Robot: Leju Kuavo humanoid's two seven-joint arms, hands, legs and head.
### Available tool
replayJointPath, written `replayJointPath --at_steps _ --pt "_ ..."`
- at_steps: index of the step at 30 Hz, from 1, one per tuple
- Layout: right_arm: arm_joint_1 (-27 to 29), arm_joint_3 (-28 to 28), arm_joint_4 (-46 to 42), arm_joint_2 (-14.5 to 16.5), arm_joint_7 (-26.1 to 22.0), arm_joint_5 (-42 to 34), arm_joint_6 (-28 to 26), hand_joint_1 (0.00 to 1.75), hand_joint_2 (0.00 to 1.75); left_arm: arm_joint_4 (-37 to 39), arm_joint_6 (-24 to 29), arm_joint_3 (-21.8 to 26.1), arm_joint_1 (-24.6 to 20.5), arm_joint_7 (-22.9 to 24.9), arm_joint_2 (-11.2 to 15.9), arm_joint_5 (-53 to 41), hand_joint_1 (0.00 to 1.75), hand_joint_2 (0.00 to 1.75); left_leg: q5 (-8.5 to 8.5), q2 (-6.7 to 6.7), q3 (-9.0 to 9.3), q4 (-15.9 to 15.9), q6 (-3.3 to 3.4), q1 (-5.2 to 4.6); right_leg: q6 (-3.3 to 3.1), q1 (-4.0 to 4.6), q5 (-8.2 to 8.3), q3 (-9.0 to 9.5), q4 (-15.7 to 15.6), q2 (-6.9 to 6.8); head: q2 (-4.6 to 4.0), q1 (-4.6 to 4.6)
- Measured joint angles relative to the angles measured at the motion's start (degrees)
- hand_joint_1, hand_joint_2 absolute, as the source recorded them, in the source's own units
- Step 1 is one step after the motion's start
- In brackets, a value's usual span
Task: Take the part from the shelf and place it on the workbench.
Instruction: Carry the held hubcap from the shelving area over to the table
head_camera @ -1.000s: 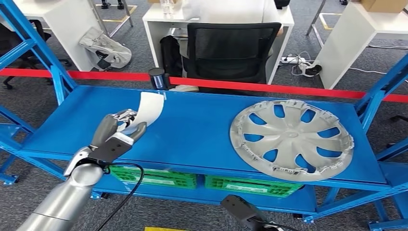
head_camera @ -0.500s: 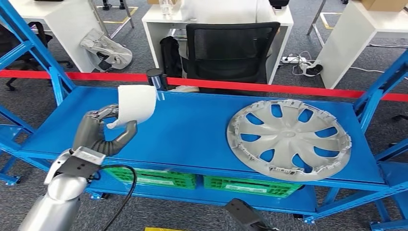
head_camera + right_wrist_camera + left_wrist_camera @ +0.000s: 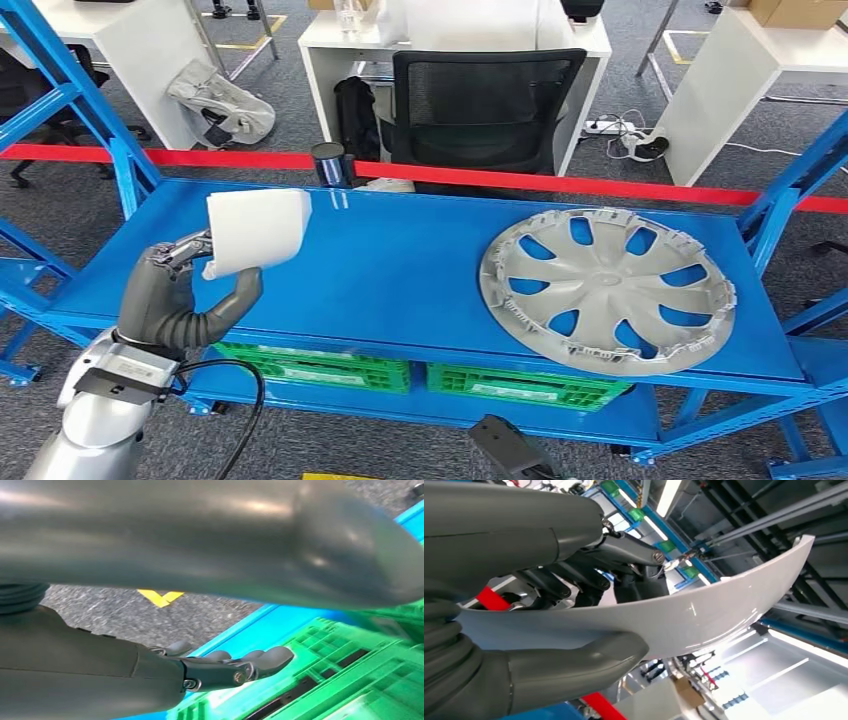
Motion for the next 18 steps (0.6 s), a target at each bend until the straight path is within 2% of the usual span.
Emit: replayJointPath --at_steps 2,5,6,7,8,10,11,12,14,16,18 --pt "0.1 0.1 -0.6 -0.1 -0.6 -0.3 -0.4 0.0 0.0 -1.1 -0.4 0.0 0.4 0.0 0.1 -0.2 1.75 1.75 0.35 0.11 0.18 -0.4 0.78 0.17 0.56 -0.06 -1.88 -1.12 2.6 -0.03 0.01 0.04" --pt "0.4 0.3 -2.1 -0.5 -1.8 -0.2 -1.2 0.0 0.0 -2.6 -0.9 0.1 1.8 0.0 0.2 -0.2 1.75 1.75 0.4 0.25 0.1 -0.4 1.24 0.1 0.92 -0.1 -7.18 -5.96 13.2 -0.05 0.01 0.08" --pt "0.5 0.5 -2.7 -0.7 -2.0 -0.1 -1.5 0.0 0.0 -3.1 -1.1 0.1 2.4 -0.1 0.2 -0.1 1.75 1.75 0.39 0.11 0.07 -0.4 1.27 0.04 0.94 -0.1 -7.75 -7.01 15.5 -0.05 0.01 0.08" --pt "0.6 0.7 -3.4 -0.9 -2.2 0.2 -1.8 0.0 0.0 -3.6 -1.3 0.1 3.0 -0.3 0.3 -0.1 1.75 1.75 0.39 -0.14 0.06 -0.3 1.26 0.01 0.9 -0.1 -7.18 -7.01 15.6 -0.04 0.01 0.08" --pt "0.7 0.9 -4.1 -1.1 -2.3 0.4 -2.1 0.0 0.0 -4.2 -1.4 0.2 3.5 -0.4 0.3 -0.1 1.75 1.75 0.37 -0.47 0.06 -0.3 1.23 0.0 0.81 -0.1 -5.61 -5.84 13.4 0.03 0.0 0.08" --pt "0.6 1.3 -5.3 -1.4 -2.5 0.8 -2.6 0.0 0.0 -5.4 -1.4 0.3 4.0 -0.8 0.4 0.0 1.75 1.75 0.28 -1.26 -0.01 0.0 0.98 -0.06 0.51 -0.13 -2.13 -1.7 5.5 1.18 0.0 0.07" --pt "0.6 1.5 -5.8 -1.5 -2.7 0.9 -2.7 0.0 0.0 -6.0 -1.4 0.3 4.3 -1.0 0.4 0.0 1.75 1.75 0.24 -1.71 -0.13 0.2 0.7 -0.12 0.31 -0.15 -1.21 -0.11 2.5 1.72 0.0 0.07" --pt "0.5 1.6 -6.3 -1.6 -2.8 1.0 -2.8 0.0 0.0 -6.7 -1.5 0.3 4.5 -1.1 0.4 0.0 1.75 1.75 0.25 -2.12 -0.27 0.3 0.36 -0.13 0.09 -0.12 -0.93 0.78 0.7 2.1 0.0 0.07" --pt "0.5 2.0 -7.1 -1.7 -3.0 1.2 -2.8 0.0 0.0 -7.9 -1.5 0.3 5.3 -1.3 0.5 0.1 1.75 1.75 0.45 -2.94 -0.47 0.2 -0.42 -0.05 -0.55 0.02 -0.98 1.0 0.1 1.59 0.0 0.07" --pt "0.3 2.3 -7.7 -1.8 -3.0 1.2 -2.8 0.0 0.0 -9.0 -1.6 0.4 6.1 -1.5 0.8 0.3 1.75 1.75 0.09 -2.86 -0.77 0.7 -1.08 0.03 -1.34 -0.1 -0.73 1.13 -0.2 0.7 -0.01 0.02" --pt "0.0 2.6 -8.1 -1.8 -3.1 1.4 -2.8 0.0 0.0 -10.0 -1.6 0.7 6.7 -1.7 1.2 0.6 1.75 1.75 -2.38 -1.62 -2.65 4.8 -1.64 0.07 -1.93 -0.31 -0.56 1.24 -0.5 -0.25 0.0 -0.08"
